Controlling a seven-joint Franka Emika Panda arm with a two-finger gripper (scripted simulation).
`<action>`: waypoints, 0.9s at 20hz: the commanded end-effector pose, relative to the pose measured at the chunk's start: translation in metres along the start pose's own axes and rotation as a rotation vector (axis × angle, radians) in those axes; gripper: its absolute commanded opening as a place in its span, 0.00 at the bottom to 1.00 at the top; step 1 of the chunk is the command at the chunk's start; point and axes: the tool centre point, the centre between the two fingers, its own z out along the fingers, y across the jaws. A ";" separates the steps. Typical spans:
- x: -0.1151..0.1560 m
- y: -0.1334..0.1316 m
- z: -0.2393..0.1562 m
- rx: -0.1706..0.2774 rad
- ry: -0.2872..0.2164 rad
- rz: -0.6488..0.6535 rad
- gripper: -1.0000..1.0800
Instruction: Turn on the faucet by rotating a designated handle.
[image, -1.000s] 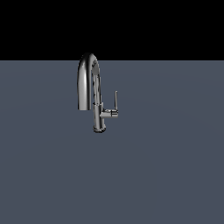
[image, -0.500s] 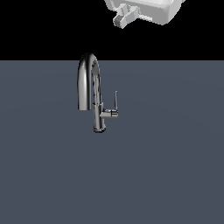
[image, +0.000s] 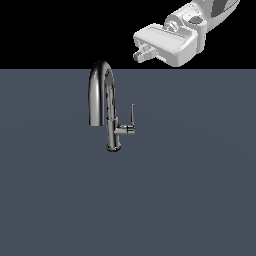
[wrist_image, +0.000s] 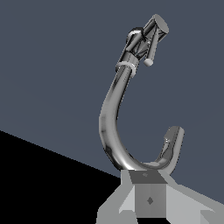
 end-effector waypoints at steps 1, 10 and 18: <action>0.019 -0.002 0.004 0.054 -0.052 0.052 0.00; 0.087 -0.004 0.029 0.249 -0.241 0.244 0.00; 0.128 -0.002 0.054 0.381 -0.367 0.374 0.00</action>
